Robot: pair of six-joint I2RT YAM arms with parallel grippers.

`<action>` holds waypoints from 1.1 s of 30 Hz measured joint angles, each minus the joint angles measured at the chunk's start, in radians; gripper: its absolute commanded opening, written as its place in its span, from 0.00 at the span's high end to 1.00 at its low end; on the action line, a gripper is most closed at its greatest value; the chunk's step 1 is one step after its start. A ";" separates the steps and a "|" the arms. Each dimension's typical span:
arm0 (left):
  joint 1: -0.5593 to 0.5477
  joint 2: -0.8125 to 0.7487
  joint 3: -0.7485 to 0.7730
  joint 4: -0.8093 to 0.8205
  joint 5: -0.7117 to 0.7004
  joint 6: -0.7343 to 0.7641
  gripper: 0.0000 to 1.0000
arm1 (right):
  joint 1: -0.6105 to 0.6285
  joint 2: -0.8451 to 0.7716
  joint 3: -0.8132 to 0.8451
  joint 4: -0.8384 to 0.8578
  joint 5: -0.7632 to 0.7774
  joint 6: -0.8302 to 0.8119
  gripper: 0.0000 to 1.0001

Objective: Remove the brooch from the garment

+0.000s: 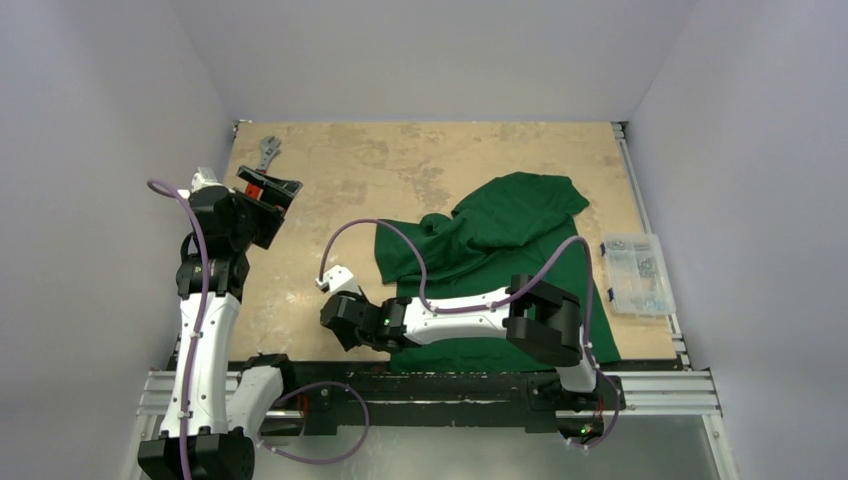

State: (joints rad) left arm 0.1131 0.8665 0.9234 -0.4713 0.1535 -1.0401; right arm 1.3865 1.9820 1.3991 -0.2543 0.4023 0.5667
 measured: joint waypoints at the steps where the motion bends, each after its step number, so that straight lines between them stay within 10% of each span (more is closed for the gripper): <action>1: 0.000 0.000 0.000 0.000 0.000 0.000 0.00 | 0.000 0.006 0.004 0.003 0.000 -0.004 0.65; 21: 0.000 0.009 0.000 0.000 0.007 0.000 0.00 | -0.040 0.083 0.028 0.099 0.050 -0.071 0.61; 33: 0.000 0.012 0.000 -0.001 0.008 0.000 0.00 | -0.040 0.097 0.028 0.120 0.050 -0.079 0.38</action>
State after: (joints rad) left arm 0.1131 0.8787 0.9234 -0.4721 0.1612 -1.0401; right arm 1.3460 2.0789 1.4273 -0.1341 0.4522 0.4881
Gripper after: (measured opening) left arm 0.998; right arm 0.564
